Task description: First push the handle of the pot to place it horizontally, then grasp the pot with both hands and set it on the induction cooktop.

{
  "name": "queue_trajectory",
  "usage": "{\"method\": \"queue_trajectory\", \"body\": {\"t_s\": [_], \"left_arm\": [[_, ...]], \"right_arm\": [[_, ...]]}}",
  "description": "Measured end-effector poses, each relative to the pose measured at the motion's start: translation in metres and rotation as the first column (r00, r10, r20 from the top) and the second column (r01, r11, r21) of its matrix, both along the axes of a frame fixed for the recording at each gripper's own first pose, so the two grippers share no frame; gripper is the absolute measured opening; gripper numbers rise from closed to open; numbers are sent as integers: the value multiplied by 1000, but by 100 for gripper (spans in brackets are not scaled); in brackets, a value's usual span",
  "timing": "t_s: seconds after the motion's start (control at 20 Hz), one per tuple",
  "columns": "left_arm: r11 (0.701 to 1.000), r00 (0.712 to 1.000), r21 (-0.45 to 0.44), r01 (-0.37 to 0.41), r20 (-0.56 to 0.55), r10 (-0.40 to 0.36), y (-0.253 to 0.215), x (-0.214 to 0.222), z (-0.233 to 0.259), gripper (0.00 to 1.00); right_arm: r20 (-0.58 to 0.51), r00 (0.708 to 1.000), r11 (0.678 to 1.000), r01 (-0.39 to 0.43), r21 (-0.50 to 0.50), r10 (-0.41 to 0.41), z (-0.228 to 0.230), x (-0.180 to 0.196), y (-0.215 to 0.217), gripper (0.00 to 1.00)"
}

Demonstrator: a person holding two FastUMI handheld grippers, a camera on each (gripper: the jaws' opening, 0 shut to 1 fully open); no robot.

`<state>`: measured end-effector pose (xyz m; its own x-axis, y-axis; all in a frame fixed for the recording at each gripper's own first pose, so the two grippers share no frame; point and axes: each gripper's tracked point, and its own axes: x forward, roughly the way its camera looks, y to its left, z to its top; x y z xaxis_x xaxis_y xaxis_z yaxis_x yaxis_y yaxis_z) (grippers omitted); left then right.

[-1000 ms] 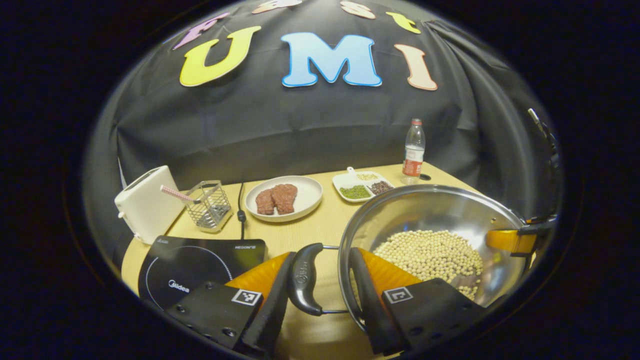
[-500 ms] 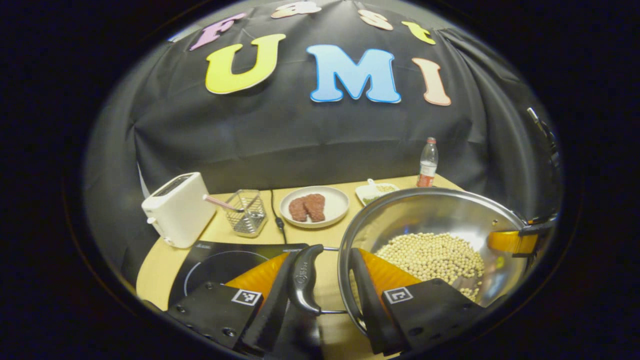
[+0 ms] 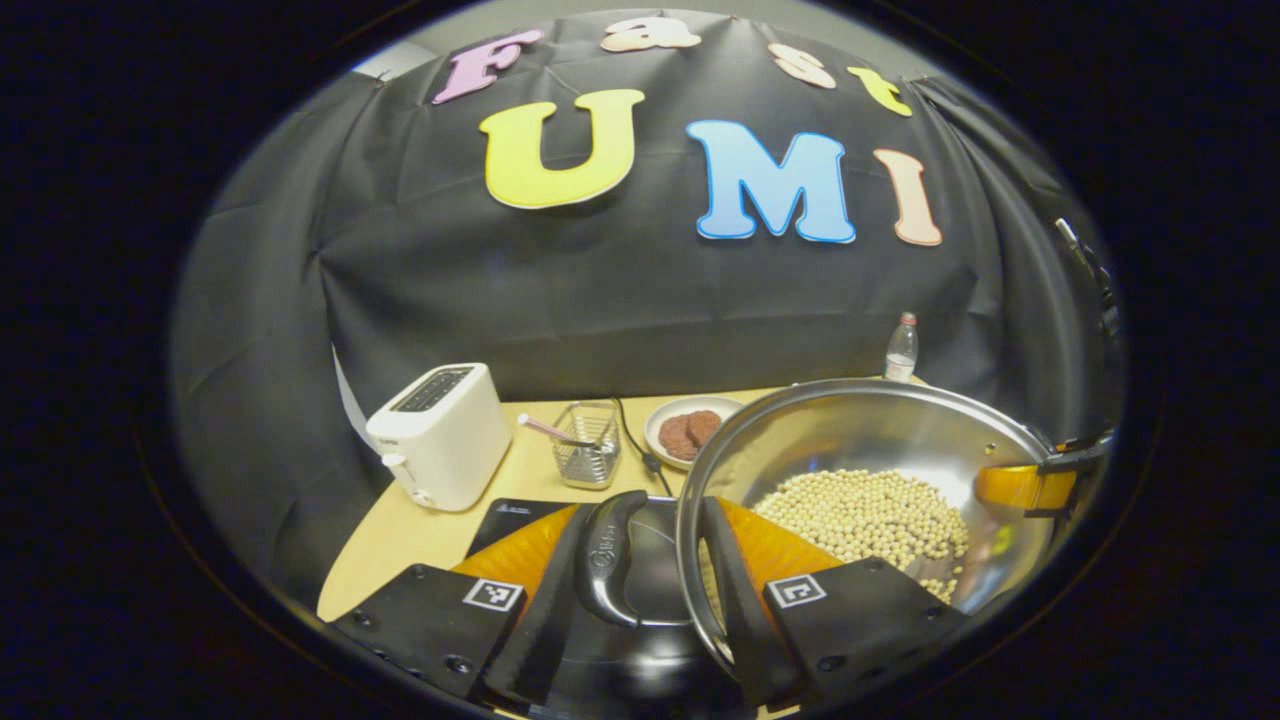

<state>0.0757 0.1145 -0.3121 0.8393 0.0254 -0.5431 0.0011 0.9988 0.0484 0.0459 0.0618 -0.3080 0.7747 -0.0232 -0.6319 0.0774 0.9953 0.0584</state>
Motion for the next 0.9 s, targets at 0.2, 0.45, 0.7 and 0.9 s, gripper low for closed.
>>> {"method": "queue_trajectory", "body": {"t_s": [0.2,0.45,0.7,0.9], "left_arm": [[1000,1000,13,-27,-8,27,47,-4,4,71],[998,998,27,-63,-19,63,107,-9,-11,74],[996,996,32,-87,-34,88,156,0,-37,74],[993,992,7,-114,-44,114,186,6,-64,74]], "right_arm": [[-17,1000,1000,-15,6,15,1,-16,28,69],[-31,998,999,-50,12,51,-17,6,93,70],[-51,997,998,-63,21,64,-41,22,136,69],[-53,994,995,-94,12,95,-56,38,162,69]]}}
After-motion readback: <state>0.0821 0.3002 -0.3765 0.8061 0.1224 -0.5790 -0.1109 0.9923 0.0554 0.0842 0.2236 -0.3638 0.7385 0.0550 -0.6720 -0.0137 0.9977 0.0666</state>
